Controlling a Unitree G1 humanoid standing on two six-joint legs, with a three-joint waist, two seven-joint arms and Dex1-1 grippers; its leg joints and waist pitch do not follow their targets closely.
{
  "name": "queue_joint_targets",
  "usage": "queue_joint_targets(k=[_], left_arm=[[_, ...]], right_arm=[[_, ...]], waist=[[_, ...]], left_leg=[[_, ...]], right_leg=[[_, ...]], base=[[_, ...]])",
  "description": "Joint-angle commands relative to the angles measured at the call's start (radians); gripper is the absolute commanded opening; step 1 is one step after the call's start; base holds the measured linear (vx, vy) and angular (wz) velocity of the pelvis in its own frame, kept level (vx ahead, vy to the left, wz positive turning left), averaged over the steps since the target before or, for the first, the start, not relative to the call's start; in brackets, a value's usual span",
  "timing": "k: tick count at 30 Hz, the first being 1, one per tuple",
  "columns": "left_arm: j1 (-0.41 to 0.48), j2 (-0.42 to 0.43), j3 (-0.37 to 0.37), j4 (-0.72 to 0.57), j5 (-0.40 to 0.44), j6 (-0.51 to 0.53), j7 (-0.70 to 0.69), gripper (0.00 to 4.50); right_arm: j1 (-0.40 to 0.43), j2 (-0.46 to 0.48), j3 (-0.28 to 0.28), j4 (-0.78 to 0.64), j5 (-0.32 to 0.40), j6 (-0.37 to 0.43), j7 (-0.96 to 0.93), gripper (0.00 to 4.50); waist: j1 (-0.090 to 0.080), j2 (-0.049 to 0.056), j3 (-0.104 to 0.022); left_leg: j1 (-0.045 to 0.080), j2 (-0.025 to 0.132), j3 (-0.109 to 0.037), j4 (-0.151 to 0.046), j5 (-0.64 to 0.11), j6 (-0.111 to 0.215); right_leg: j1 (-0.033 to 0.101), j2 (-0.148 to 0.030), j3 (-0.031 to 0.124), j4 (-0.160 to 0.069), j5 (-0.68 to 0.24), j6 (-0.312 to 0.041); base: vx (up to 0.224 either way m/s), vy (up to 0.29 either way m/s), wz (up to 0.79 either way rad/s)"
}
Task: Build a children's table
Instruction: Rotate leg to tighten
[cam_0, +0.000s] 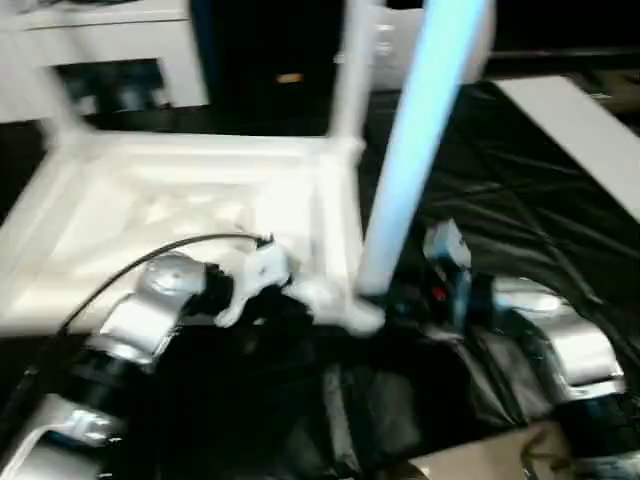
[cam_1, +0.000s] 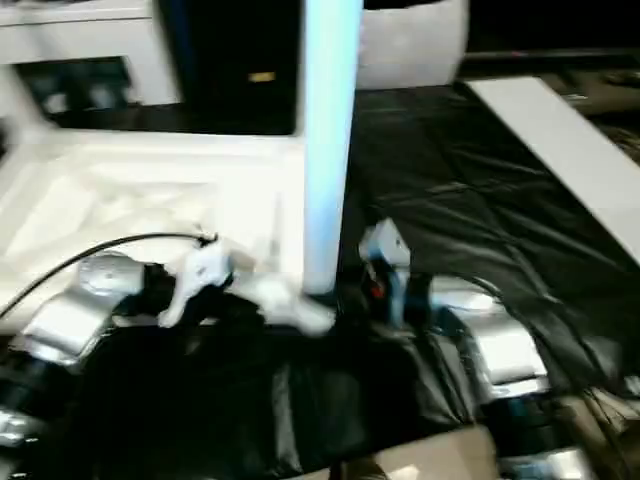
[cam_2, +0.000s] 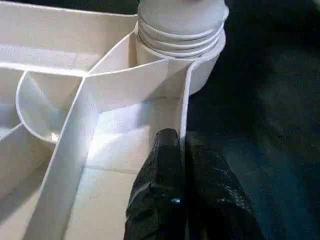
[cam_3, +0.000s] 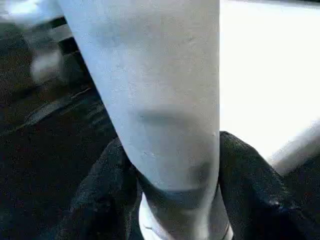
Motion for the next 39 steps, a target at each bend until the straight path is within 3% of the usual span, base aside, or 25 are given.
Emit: queue_joint_targets(k=[1,3,5,7,8,11,12,13,15,19,26,27,33,36,39], left_arm=[[-0.032,-0.114,-0.033,-0.022,-0.042,0.025,0.104,0.00],[-0.056,-0.175,-0.024,0.006,-0.016,0.074,0.203,0.00],[-0.074,-0.227,-0.004,0.027,0.014,0.103,0.301,0.00],[-0.082,-0.250,0.005,0.034,0.026,0.119,0.336,0.00],[-0.098,-0.297,0.026,0.048,0.054,0.139,0.425,0.00],[-0.104,-0.320,0.026,0.045,0.065,0.151,0.453,0.00],[-0.103,-0.322,0.022,0.040,0.064,0.152,0.451,0.00],[-0.102,-0.321,0.020,0.035,0.061,0.153,0.443,0.00],[-0.093,-0.317,0.015,0.021,0.059,0.159,0.421,0.00],[-0.074,-0.286,0.007,0.001,0.068,0.145,0.381,0.00],[-0.011,-0.127,-0.012,-0.017,0.050,0.023,0.187,0.00],[-0.007,-0.116,-0.014,-0.017,0.047,0.011,0.170,0.00],[0.011,-0.021,-0.031,-0.013,0.004,-0.099,-0.020,0.00],[0.001,0.037,-0.054,-0.007,-0.023,-0.148,-0.147,0.00],[-0.003,0.051,-0.063,-0.002,-0.025,-0.161,-0.178,0.00]], right_arm=[[-0.003,0.105,0.143,-0.009,0.028,0.079,-0.031,1.99],[-0.030,0.232,0.127,0.042,-0.012,0.120,-0.213,1.99],[-0.053,0.311,0.110,0.082,-0.043,0.122,-0.334,1.99],[-0.067,0.348,0.094,0.106,-0.055,0.123,-0.400,1.99],[-0.106,0.414,0.058,0.167,-0.094,0.119,-0.532,1.99],[-0.125,0.449,0.035,0.186,-0.092,0.091,-0.560,1.99],[-0.126,0.456,0.023,0.181,-0.080,0.082,-0.561,2.55],[-0.124,0.459,0.011,0.177,-0.070,0.079,-0.561,2.69],[-0.114,0.459,-0.015,0.155,-0.060,0.068,-0.548,2.72],[-0.081,0.406,-0.015,0.109,-0.066,0.037,-0.490,3.16],[-0.015,0.140,-0.043,0.036,-0.023,-0.040,-0.179,3.70],[-0.014,0.119,-0.043,0.037,-0.022,-0.046,-0.152,3.98],[-0.012,-0.063,-0.011,0.049,0.004,-0.119,0.137,4.15],[-0.021,-0.154,0.025,0.070,0.023,-0.174,0.317,4.15],[-0.030,-0.175,0.037,0.086,0.029,-0.186,0.364,4.15]], waist=[[0.002,-0.013,-0.046],[-0.009,-0.006,-0.041],[-0.016,-0.004,-0.043],[-0.021,-0.003,-0.044],[-0.026,0.000,-0.043],[-0.028,0.002,-0.047],[-0.025,-0.002,-0.048],[-0.025,-0.002,-0.048],[-0.022,-0.001,-0.051],[-0.015,-0.001,-0.053],[-0.006,-0.003,-0.061],[-0.007,-0.005,-0.059],[0.003,-0.003,-0.053],[0.013,0.001,-0.054],[0.017,0.002,-0.057]], left_leg=[[0.005,0.080,-0.040,-0.089,-0.181,0.008],[0.011,0.077,-0.038,-0.091,-0.210,0.004],[0.011,0.076,-0.041,-0.093,-0.213,-0.010],[0.010,0.078,-0.041,-0.095,-0.206,-0.010],[0.011,0.080,-0.039,-0.097,-0.210,-0.009],[0.013,0.078,-0.039,-0.096,-0.211,-0.009],[0.009,0.079,-0.036,-0.095,-0.171,0.010],[0.009,0.079,-0.036,-0.095,-0.171,0.010],[0.009,0.079,-0.034,-0.091,-0.135,0.043],[0.005,0.078,-0.030,-0.087,-0.091,0.068],[-0.003,0.077,-0.029,-0.075,0.005,0.143],[-0.004,0.076,-0.027,-0.073,0.003,0.154],[0.006,0.086,-0.025,-0.078,-0.055,0.142],[0.010,0.089,-0.023,-0.074,-0.035,0.160],[0.008,0.091,-0.023,-0.071,-0.011,0.171]], right_leg=[[0.033,-0.098,0.047,-0.089,-0.339,-0.214],[0.019,-0.093,0.050,-0.099,-0.371,-0.200],[0.020,-0.096,0.051,-0.103,-0.399,-0.184],[0.023,-0.093,0.051,-0.100,-0.352,-0.187],[0.018,-0.090,0.053,-0.098,-0.312,-0.195],[0.022,-0.092,0.053,-0.099,-0.279,-0.199],[0.026,-0.088,0.054,-0.094,-0.185,-0.205],[0.026,-0.088,0.054,-0.094,-0.185,-0.205],[0.029,-0.092,0.054,-0.088,-0.107,-0.222],[0.036,-0.092,0.054,-0.086,-0.062,-0.229],[0.047,-0.089,0.047,-0.064,0.132,-0.264],[0.047,-0.087,0.047,-0.063,0.141,-0.268],[0.038,-0.090,0.044,-0.074,0.002,-0.280],[0.033,-0.089,0.042,-0.065,0.052,-0.295],[0.032,-0.090,0.038,-0.059,0.088,-0.315]], base=[[0.000,0.000,0.00],[0.000,0.000,0.00],[0.000,0.000,0.00],[0.000,0.000,0.00],[0.000,0.000,0.00],[0.000,0.000,0.00],[0.000,0.000,0.00],[0.000,0.000,0.00],[0.000,0.000,0.00],[0.000,0.000,0.00],[0.000,0.000,0.00],[0.000,0.000,0.00],[0.000,0.000,0.00],[0.000,0.000,0.00],[0.000,0.000,0.00]])
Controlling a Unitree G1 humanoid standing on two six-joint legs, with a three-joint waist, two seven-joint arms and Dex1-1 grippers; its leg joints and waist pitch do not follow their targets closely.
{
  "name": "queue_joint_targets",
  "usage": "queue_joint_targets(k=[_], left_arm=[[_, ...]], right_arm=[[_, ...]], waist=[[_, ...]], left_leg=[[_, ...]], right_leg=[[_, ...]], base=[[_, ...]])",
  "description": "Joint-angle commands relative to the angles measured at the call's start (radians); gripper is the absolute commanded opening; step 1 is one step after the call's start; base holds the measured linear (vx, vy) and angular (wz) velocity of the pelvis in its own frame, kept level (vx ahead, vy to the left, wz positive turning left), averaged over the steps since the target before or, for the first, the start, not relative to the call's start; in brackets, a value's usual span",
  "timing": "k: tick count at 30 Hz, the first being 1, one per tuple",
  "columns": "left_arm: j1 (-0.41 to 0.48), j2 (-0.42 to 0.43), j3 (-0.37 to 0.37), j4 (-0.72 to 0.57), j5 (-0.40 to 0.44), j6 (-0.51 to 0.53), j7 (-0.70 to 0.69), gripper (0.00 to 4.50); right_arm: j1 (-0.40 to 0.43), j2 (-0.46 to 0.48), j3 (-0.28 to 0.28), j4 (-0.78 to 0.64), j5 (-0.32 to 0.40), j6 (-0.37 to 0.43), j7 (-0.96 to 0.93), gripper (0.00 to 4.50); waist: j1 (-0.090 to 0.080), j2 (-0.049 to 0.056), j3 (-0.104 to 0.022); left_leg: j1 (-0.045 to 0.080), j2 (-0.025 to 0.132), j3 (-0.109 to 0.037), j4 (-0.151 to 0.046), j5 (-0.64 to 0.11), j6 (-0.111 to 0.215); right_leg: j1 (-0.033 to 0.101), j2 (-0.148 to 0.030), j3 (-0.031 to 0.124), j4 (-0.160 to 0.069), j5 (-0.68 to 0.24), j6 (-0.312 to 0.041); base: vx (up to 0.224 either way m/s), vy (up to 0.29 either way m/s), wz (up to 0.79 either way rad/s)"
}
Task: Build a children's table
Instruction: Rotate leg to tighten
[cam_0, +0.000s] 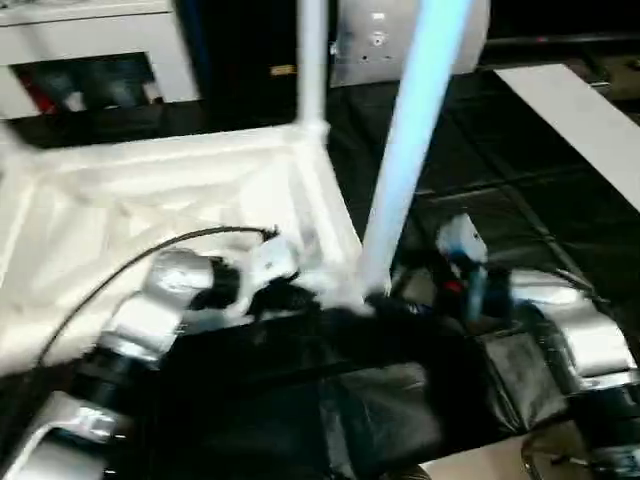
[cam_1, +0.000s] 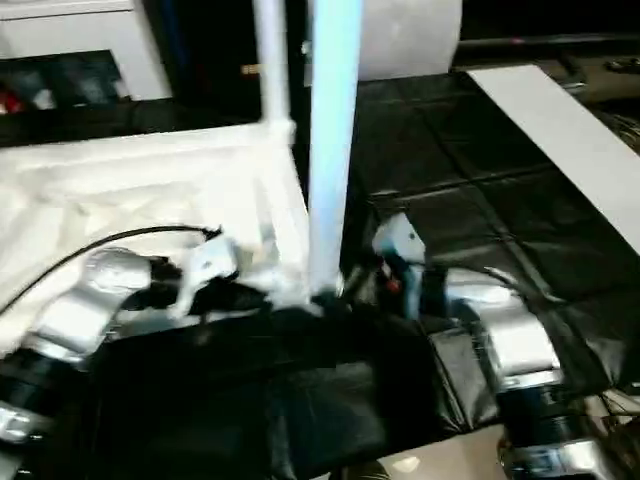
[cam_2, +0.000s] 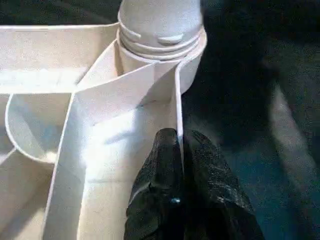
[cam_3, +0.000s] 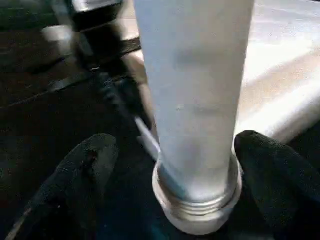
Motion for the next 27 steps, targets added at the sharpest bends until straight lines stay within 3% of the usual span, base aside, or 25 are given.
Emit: queue_joint_targets(k=[1,4,8,9,18,27], left_arm=[[-0.006,-0.001,-0.056,-0.002,-0.009,-0.036,-0.073,0.00],[-0.017,0.029,-0.084,0.009,-0.007,-0.083,-0.149,0.00],[-0.028,0.044,-0.097,0.025,-0.007,-0.112,-0.187,0.00],[-0.030,0.045,-0.099,0.027,-0.006,-0.117,-0.195,0.00],[-0.033,0.051,-0.100,0.039,-0.011,-0.138,-0.212,0.00],[-0.027,0.028,-0.081,0.039,-0.031,-0.108,-0.186,0.00]], right_arm=[[-0.015,-0.022,0.024,0.018,0.012,-0.021,0.066,3.99],[-0.060,-0.048,0.059,0.083,0.004,-0.036,0.163,3.78],[-0.090,-0.056,0.090,0.132,-0.002,-0.065,0.219,3.38],[-0.099,-0.053,0.096,0.144,-0.004,-0.071,0.230,3.26],[-0.122,-0.042,0.115,0.176,0.005,-0.086,0.269,2.56],[-0.085,-0.030,0.124,0.130,0.032,-0.053,0.269,2.03]], waist=[[-0.002,-0.002,-0.059],[0.006,-0.003,-0.059],[0.014,-0.001,-0.057],[0.015,-0.003,-0.058],[0.022,-0.006,-0.062],[0.026,-0.005,-0.059]], left_leg=[[0.024,0.088,-0.023,-0.059,-0.017,0.168],[0.022,0.089,-0.023,-0.057,-0.021,0.167],[0.027,0.092,-0.019,-0.058,-0.066,0.142],[0.024,0.093,-0.018,-0.059,-0.056,0.133],[0.019,0.092,-0.019,-0.054,-0.010,0.157],[0.021,0.093,-0.018,-0.056,-0.019,0.145]], right_leg=[[0.046,-0.092,0.048,-0.050,0.084,-0.321],[0.046,-0.093,0.044,-0.047,0.074,-0.330],[0.041,-0.096,0.043,-0.054,0.004,-0.327],[0.045,-0.096,0.042,-0.051,0.015,-0.325],[0.046,-0.097,0.038,-0.043,0.068,-0.328],[0.045,-0.096,0.039,-0.045,0.050,-0.323]], base=[[0.000,0.000,0.00],[0.000,0.000,0.00],[0.000,0.000,0.00],[0.000,0.000,0.00],[0.000,0.000,0.00],[0.000,0.000,0.00]])
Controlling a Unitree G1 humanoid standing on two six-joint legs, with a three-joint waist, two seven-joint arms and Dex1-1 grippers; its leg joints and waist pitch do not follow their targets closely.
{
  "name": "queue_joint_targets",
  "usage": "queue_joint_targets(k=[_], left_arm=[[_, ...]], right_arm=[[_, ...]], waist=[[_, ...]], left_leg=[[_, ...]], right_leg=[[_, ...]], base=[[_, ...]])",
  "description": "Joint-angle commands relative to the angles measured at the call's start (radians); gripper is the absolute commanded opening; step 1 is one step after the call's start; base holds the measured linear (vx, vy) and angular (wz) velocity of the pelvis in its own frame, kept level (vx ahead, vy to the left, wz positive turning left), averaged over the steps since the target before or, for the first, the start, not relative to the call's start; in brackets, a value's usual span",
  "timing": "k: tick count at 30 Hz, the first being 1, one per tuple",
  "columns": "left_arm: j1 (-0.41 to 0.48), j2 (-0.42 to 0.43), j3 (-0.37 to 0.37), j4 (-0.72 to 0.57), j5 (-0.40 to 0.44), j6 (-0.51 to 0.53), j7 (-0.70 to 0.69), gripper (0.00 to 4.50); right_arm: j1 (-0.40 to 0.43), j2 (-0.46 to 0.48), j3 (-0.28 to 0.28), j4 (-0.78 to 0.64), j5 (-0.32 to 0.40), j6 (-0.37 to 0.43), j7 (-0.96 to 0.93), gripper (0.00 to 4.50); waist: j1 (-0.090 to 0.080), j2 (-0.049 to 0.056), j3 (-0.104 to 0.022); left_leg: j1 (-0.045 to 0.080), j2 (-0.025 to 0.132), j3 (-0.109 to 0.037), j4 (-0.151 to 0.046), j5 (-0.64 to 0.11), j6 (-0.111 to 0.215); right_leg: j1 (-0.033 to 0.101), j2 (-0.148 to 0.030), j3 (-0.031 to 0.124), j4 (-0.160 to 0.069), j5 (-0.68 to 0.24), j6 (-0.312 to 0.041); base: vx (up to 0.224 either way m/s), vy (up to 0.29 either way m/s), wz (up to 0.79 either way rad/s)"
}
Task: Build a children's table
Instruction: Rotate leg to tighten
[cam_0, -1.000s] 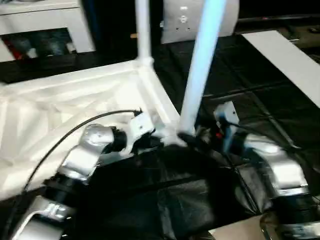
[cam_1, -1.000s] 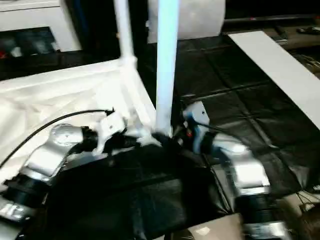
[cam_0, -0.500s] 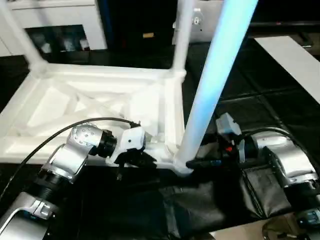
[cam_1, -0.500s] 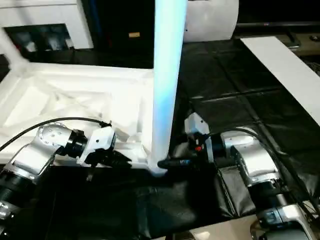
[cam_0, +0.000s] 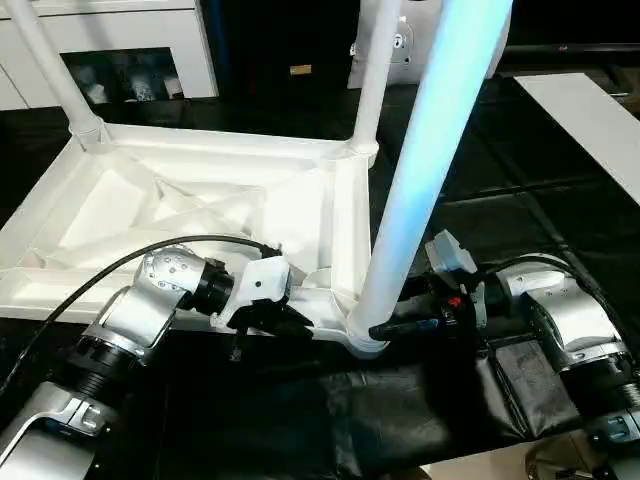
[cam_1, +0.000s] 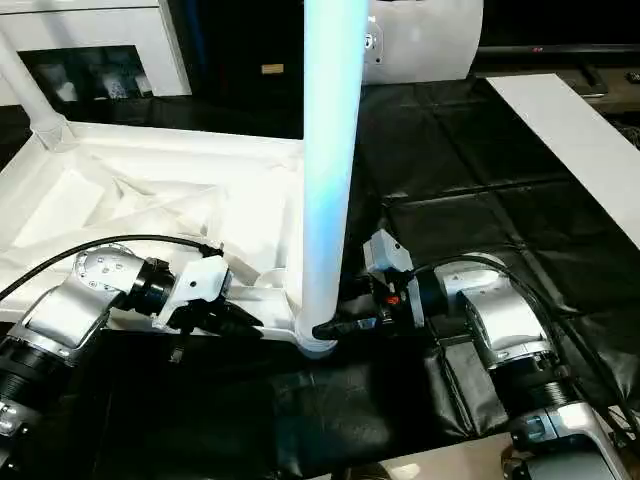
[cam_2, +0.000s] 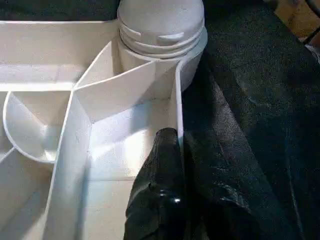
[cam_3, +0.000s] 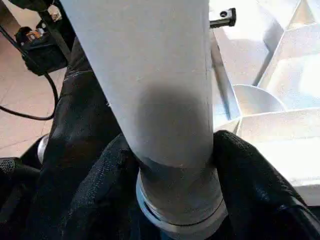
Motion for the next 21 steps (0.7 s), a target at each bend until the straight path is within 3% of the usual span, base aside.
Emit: queue_joint_targets(k=[1,5,10,12,14,16,18,19,21], left_arm=[[0.010,-0.028,-0.021,-0.030,-0.032,0.056,0.003,0.00],[0.026,-0.064,-0.004,-0.068,-0.047,0.115,0.067,0.00],[0.017,-0.160,0.003,-0.065,0.008,0.230,0.243,0.00],[0.006,-0.207,0.017,-0.060,0.012,0.280,0.318,0.00],[-0.011,-0.254,0.030,-0.047,0.022,0.323,0.395,0.00],[-0.029,-0.297,0.040,-0.028,0.041,0.349,0.471,0.00],[-0.052,-0.352,0.057,-0.002,0.062,0.376,0.567,0.00],[-0.059,-0.373,0.064,0.008,0.070,0.383,0.602,0.00],[-0.078,-0.446,0.093,0.028,0.090,0.409,0.712,0.00]], right_arm=[[0.037,0.010,0.020,-0.060,0.042,0.051,-0.006,2.03],[0.090,0.051,-0.004,-0.148,0.071,0.150,-0.117,2.00],[0.128,0.192,-0.008,-0.208,0.004,0.231,-0.396,2.00],[0.126,0.259,-0.022,-0.210,-0.011,0.271,-0.507,2.00],[0.119,0.329,-0.036,-0.205,-0.020,0.308,-0.615,2.00],[0.111,0.389,-0.040,-0.198,-0.039,0.329,-0.703,1.99],[0.093,0.468,-0.052,-0.173,-0.062,0.346,-0.817,1.99],[0.087,0.497,-0.060,-0.163,-0.069,0.353,-0.863,1.99],[0.056,0.577,-0.074,-0.100,-0.136,0.331,-1.023,1.99]], waist=[[-0.005,-0.005,-0.061],[-0.004,-0.004,-0.058],[-0.019,-0.007,-0.046],[-0.036,-0.004,-0.041],[-0.052,-0.004,-0.043],[-0.055,-0.004,-0.041],[-0.061,-0.004,-0.037],[-0.060,-0.004,-0.040],[-0.066,-0.004,-0.041]], left_leg=[[0.027,0.085,-0.021,-0.064,-0.012,0.145],[0.024,0.085,-0.022,-0.066,-0.021,0.145],[0.029,0.082,-0.026,-0.082,-0.147,0.059],[0.026,0.080,-0.034,-0.093,-0.194,0.011],[0.023,0.078,-0.036,-0.095,-0.207,-0.004],[0.025,0.076,-0.036,-0.095,-0.220,-0.004],[0.031,0.073,-0.036,-0.096,-0.252,-0.014],[0.032,0.072,-0.037,-0.095,-0.254,-0.020],[0.031,0.073,-0.036,-0.098,-0.247,-0.025]], right_leg=[[0.046,-0.095,0.050,-0.046,0.059,-0.321],[0.045,-0.096,0.050,-0.050,0.038,-0.315],[0.038,-0.099,0.056,-0.079,-0.193,-0.269],[0.039,-0.100,0.054,-0.087,-0.302,-0.235],[0.039,-0.101,0.056,-0.091,-0.313,-0.215],[0.036,-0.099,0.056,-0.095,-0.329,-0.206],[0.026,-0.100,0.060,-0.106,-0.405,-0.184],[0.029,-0.102,0.059,-0.107,-0.419,-0.176],[0.026,-0.098,0.061,-0.107,-0.393,-0.168]], base=[[0.000,0.000,0.00],[0.000,0.000,0.00],[0.000,0.000,0.00],[0.000,0.000,0.00],[0.000,0.000,0.00],[0.000,0.000,0.00],[0.000,0.000,0.00],[0.000,0.000,0.00],[0.000,0.000,0.00]])
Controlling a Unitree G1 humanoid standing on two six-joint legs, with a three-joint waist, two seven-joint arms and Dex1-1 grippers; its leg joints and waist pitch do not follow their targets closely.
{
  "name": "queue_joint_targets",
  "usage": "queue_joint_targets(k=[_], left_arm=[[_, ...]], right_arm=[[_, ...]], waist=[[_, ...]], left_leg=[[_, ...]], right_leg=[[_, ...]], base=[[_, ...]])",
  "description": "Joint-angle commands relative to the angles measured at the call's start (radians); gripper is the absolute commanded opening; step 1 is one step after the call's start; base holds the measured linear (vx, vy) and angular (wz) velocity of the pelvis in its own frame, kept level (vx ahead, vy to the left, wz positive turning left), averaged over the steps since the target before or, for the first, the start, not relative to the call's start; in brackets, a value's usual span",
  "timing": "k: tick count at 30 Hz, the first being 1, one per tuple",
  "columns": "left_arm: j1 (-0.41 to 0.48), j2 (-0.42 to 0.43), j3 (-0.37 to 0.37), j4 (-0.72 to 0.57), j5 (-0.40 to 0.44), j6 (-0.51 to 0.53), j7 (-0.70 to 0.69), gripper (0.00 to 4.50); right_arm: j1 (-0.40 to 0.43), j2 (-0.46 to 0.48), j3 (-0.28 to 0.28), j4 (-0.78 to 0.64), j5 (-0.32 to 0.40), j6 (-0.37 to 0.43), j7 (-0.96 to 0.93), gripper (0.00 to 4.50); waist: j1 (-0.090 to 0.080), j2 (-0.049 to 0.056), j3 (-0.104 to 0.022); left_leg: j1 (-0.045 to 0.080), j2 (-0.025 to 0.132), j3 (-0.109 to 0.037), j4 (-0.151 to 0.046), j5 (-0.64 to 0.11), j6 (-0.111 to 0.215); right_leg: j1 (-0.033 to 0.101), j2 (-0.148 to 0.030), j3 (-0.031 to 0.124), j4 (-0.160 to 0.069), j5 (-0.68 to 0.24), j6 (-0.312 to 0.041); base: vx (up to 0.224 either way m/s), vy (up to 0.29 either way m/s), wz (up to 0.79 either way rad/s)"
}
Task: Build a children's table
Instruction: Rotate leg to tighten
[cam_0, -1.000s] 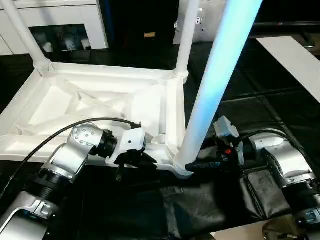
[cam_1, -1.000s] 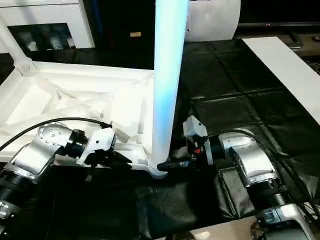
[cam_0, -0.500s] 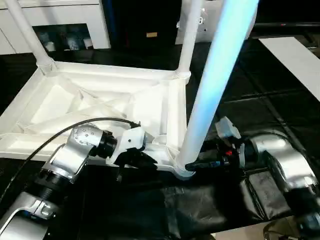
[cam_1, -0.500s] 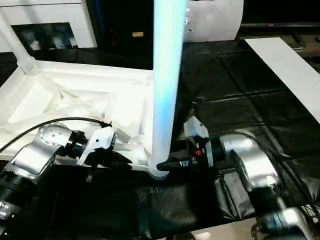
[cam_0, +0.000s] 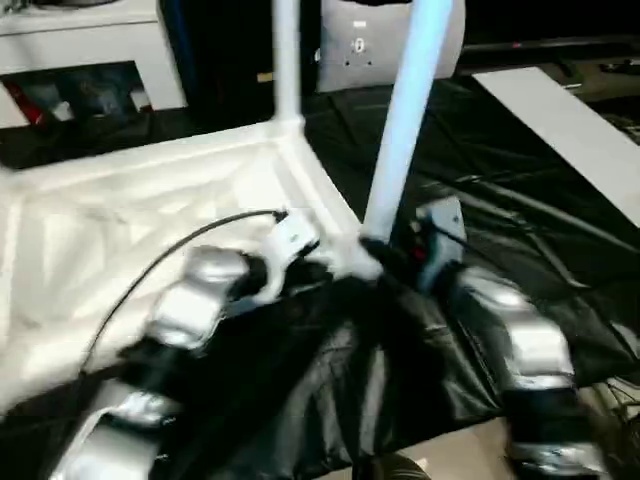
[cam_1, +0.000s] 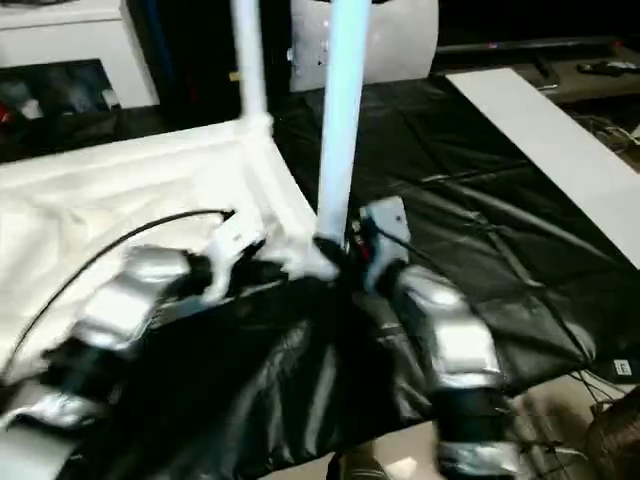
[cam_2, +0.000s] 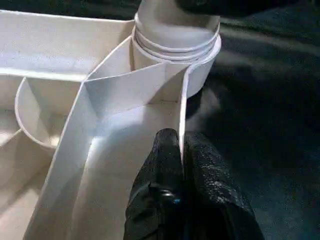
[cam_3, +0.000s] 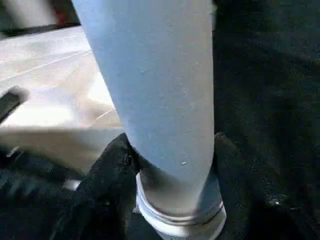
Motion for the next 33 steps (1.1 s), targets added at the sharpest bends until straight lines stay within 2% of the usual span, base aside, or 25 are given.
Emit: queue_joint_targets(k=[1,3,5,6,7,8,10,11,12,13,15,16,18,19,20,21,24,26,27,30,32,33], left_arm=[[-0.033,-0.127,-0.030,0.018,-0.027,-0.002,0.118,0.00],[-0.038,-0.161,-0.026,0.021,-0.010,0.011,0.166,0.00],[-0.032,-0.164,-0.046,0.007,0.005,0.015,0.165,0.00],[-0.030,-0.161,-0.049,0.004,0.010,0.013,0.164,0.00],[-0.030,-0.161,-0.049,0.004,0.010,0.013,0.164,0.00],[-0.021,-0.138,-0.053,-0.003,0.011,0.002,0.141,0.00],[-0.015,-0.118,-0.055,-0.009,0.012,-0.008,0.122,0.00],[0.002,-0.075,-0.061,-0.023,0.015,-0.036,0.072,0.00],[0.004,-0.069,-0.062,-0.025,0.015,-0.041,0.065,0.00],[0.012,-0.048,-0.066,-0.031,0.015,-0.055,0.041,0.00],[0.031,-0.007,-0.073,-0.046,0.013,-0.074,-0.013,0.00],[0.038,0.014,-0.080,-0.050,0.014,-0.105,-0.043,0.00],[0.057,0.055,-0.086,-0.065,-0.010,-0.148,-0.125,0.00],[0.057,0.055,-0.086,-0.065,-0.010,-0.148,-0.125,0.00],[0.067,0.109,-0.101,-0.058,-0.020,-0.218,-0.211,0.00],[0.068,0.126,-0.106,-0.054,-0.022,-0.239,-0.237,0.00],[0.068,0.158,-0.107,-0.046,-0.045,-0.274,-0.305,0.00],[0.064,0.176,-0.108,-0.043,-0.062,-0.289,-0.347,0.00],[0.055,0.214,-0.122,-0.036,-0.074,-0.319,-0.426,0.00],[0.045,0.250,-0.140,-0.023,-0.077,-0.361,-0.498,0.00],[0.042,0.261,-0.145,-0.017,-0.079,-0.376,-0.520,0.00],[0.036,0.281,-0.155,-0.005,-0.081,-0.407,-0.563,0.00]], right_arm=[[-0.007,0.126,0.165,0.066,0.026,0.048,0.003,1.99],[-0.026,0.169,0.138,0.103,0.017,0.018,-0.065,2.68],[-0.032,0.189,0.116,0.096,0.006,-0.011,-0.107,2.68],[-0.030,0.189,0.115,0.087,-0.004,-0.019,-0.112,2.89],[-0.030,0.189,0.115,0.087,-0.004,-0.019,-0.112,2.89],[-0.013,0.162,0.120,0.065,-0.007,-0.033,-0.083,3.13],[0.002,0.137,0.123,0.046,-0.004,-0.050,-0.051,3.21],[0.027,0.078,0.127,0.016,0.003,-0.083,0.020,3.30],[0.031,0.069,0.127,0.012,0.004,-0.088,0.032,3.44],[0.042,0.040,0.129,0.000,0.008,-0.103,0.068,3.64],[0.057,-0.015,0.125,-0.014,0.019,-0.129,0.136,3.77],[0.061,-0.040,0.120,-0.016,0.022,-0.141,0.165,3.77],[0.063,-0.101,0.109,-0.016,0.031,-0.168,0.240,4.01],[0.063,-0.101,0.109,-0.016,0.031,-0.168,0.240,4.07],[0.059,-0.179,0.098,-0.007,0.047,-0.200,0.351,4.12],[0.056,-0.202,0.095,-0.004,0.055,-0.206,0.386,4.22],[0.051,-0.268,0.098,0.005,0.078,-0.235,0.491,4.50],[0.049,-0.309,0.109,0.012,0.088,-0.262,0.561,4.50],[0.045,-0.371,0.132,0.023,0.098,-0.307,0.680,4.50],[0.033,-0.411,0.148,0.040,0.119,-0.326,0.782,4.50],[0.027,-0.422,0.153,0.048,0.130,-0.323,0.813,4.22],[0.011,-0.442,0.166,0.067,0.149,-0.313,0.875,4.22]], waist=[[0.000,-0.006,-0.040],[-0.001,-0.005,-0.042],[-0.001,-0.005,-0.047],[0.001,-0.004,-0.049],[0.001,-0.004,-0.050],[0.003,-0.004,-0.053],[0.009,-0.005,-0.057],[0.011,-0.005,-0.056],[0.016,-0.007,-0.060],[0.015,-0.006,-0.059],[0.017,-0.007,-0.060],[0.015,-0.005,-0.061],[0.014,-0.006,-0.065],[0.015,-0.006,-0.064],[0.014,-0.005,-0.063],[0.017,-0.007,-0.065],[0.025,-0.004,-0.065],[0.030,-0.004,-0.065],[0.034,-0.006,-0.066],[0.041,-0.005,-0.065],[0.044,-0.004,-0.065],[0.045,-0.006,-0.064]], left_leg=[[0.014,0.072,-0.040,-0.092,-0.249,-0.013],[0.013,0.071,-0.039,-0.090,-0.239,-0.004],[0.012,0.071,-0.036,-0.089,-0.216,0.008],[0.011,0.072,-0.035,-0.088,-0.185,0.017],[0.010,0.070,-0.033,-0.087,-0.170,0.023],[0.011,0.070,-0.031,-0.084,-0.151,0.035],[0.008,0.069,-0.028,-0.079,-0.099,0.061],[0.007,0.069,-0.027,-0.079,-0.091,0.067],[0.005,0.069,-0.028,-0.076,-0.077,0.080],[0.004,0.069,-0.025,-0.075,-0.072,0.090],[0.002,0.069,-0.027,-0.074,-0.074,0.098],[0.002,0.070,-0.026,-0.073,-0.070,0.103],[0.004,0.069,-0.023,-0.068,-0.057,0.109],[0.005,0.070,-0.023,-0.068,-0.054,0.113],[0.006,0.071,-0.022,-0.069,-0.046,0.117],[0.006,0.071,-0.023,-0.067,-0.049,0.125],[0.011,0.074,-0.019,-0.064,-0.049,0.136],[0.012,0.077,-0.019,-0.064,-0.037,0.141],[0.013,0.077,-0.020,-0.062,-0.039,0.146],[0.013,0.080,-0.017,-0.060,-0.031,0.157],[0.009,0.082,-0.018,-0.059,-0.041,0.157],[0.010,0.082,-0.018,-0.059,-0.056,0.150]], right_leg=[[0.019,-0.097,0.059,-0.102,-0.392,-0.168],[0.021,-0.097,0.061,-0.102,-0.357,-0.170],[0.024,-0.096,0.062,-0.098,-0.305,-0.176],[0.027,-0.095,0.061,-0.093,-0.250,-0.182],[0.029,-0.093,0.060,-0.091,-0.222,-0.184],[0.031,-0.093,0.061,-0.088,-0.180,-0.191],[0.038,-0.092,0.059,-0.080,-0.094,-0.202],[0.038,-0.092,0.059,-0.079,-0.079,-0.205],[0.045,-0.092,0.057,-0.075,-0.050,-0.205],[0.042,-0.092,0.057,-0.074,-0.027,-0.215],[0.049,-0.093,0.055,-0.072,-0.027,-0.218],[0.047,-0.093,0.056,-0.070,-0.011,-0.229],[0.049,-0.090,0.055,-0.065,0.022,-0.245],[0.048,-0.090,0.055,-0.065,0.032,-0.250],[0.046,-0.087,0.054,-0.062,0.044,-0.259],[0.051,-0.088,0.054,-0.062,0.043,-0.257],[0.045,-0.087,0.052,-0.058,0.052,-0.272],[0.045,-0.088,0.052,-0.054,0.064,-0.281],[0.045,-0.088,0.049,-0.053,0.060,-0.284],[0.041,-0.087,0.049,-0.049,0.076,-0.294],[0.043,-0.090,0.047,-0.048,0.051,-0.298],[0.041,-0.090,0.047,-0.050,0.028,-0.299]], base=[[0.000,0.000,0.00],[0.000,0.000,0.00],[0.000,0.000,0.00],[0.000,0.000,0.00],[0.000,0.000,0.00],[0.000,0.000,0.00],[0.000,0.000,0.00],[0.000,0.000,0.00],[0.000,0.000,0.00],[0.000,0.000,0.00],[0.000,0.000,0.00],[0.000,0.000,0.00],[0.000,0.000,0.00],[0.000,0.000,0.00],[0.000,0.000,0.00],[0.000,0.000,0.00],[0.000,0.000,0.00],[0.000,0.000,0.00],[0.000,0.000,0.00],[0.000,0.000,0.00],[0.000,0.000,0.00],[0.000,0.000,0.00]])
